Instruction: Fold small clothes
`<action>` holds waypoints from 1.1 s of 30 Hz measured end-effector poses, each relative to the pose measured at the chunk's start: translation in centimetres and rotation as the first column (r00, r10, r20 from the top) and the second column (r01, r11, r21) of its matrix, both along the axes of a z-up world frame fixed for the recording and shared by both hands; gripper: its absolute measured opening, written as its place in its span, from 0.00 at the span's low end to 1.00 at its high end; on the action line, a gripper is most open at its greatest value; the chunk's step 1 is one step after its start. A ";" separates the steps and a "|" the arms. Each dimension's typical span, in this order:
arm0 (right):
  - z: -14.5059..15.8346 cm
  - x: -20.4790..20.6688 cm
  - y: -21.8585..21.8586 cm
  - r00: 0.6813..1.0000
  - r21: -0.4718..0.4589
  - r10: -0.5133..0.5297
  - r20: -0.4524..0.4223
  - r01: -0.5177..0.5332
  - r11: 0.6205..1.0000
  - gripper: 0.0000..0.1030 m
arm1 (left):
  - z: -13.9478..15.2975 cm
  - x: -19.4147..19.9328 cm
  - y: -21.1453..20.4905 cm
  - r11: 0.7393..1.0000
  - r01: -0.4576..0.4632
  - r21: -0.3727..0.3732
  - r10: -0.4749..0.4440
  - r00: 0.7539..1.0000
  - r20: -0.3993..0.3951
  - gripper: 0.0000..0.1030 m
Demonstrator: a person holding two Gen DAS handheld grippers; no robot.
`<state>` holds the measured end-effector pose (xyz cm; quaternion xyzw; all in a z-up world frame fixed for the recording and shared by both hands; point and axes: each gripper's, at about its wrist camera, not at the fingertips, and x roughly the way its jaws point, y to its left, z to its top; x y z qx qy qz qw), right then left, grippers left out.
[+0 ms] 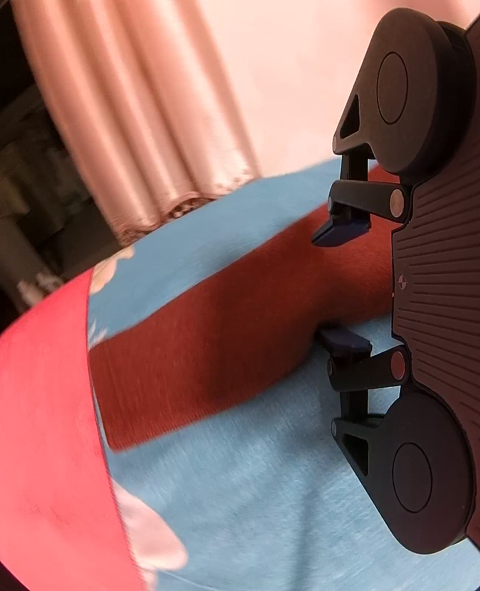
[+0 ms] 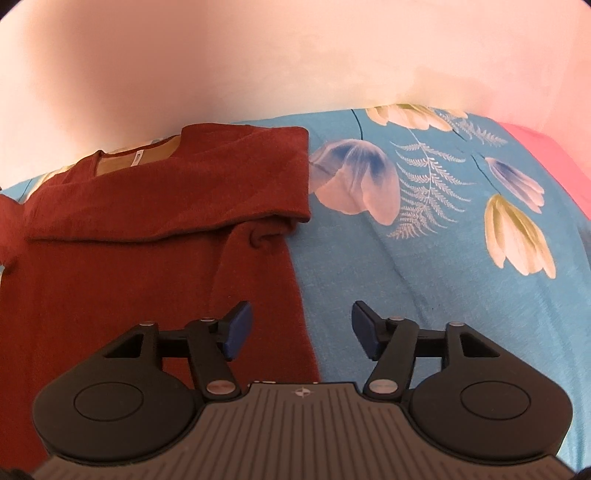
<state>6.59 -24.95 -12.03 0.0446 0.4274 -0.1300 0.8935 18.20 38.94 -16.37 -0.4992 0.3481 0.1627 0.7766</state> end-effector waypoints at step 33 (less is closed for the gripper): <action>-1.2 0.8 0.0 0.998 0.145 0.047 0.030 -0.051 0.988 0.67 | 9.9 -2.6 -37.3 0.151 0.755 0.638 -0.931 0.326 -0.165 0.96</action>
